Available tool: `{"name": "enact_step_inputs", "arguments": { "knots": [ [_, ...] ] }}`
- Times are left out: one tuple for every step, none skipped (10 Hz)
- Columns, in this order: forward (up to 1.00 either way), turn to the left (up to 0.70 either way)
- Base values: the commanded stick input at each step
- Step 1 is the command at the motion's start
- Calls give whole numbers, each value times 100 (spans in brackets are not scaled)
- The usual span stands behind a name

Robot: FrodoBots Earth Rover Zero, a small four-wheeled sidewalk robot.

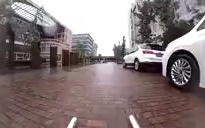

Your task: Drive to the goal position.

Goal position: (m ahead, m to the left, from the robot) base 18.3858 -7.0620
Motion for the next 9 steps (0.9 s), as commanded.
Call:
{"name": "enact_step_inputs", "arguments": {
  "knots": [
    [70, 0],
    [70, 0],
    [70, 0],
    [70, 0],
    [70, 0],
    [70, 0],
    [70, 0],
    [70, 0],
    [70, 0]
  ]
}}
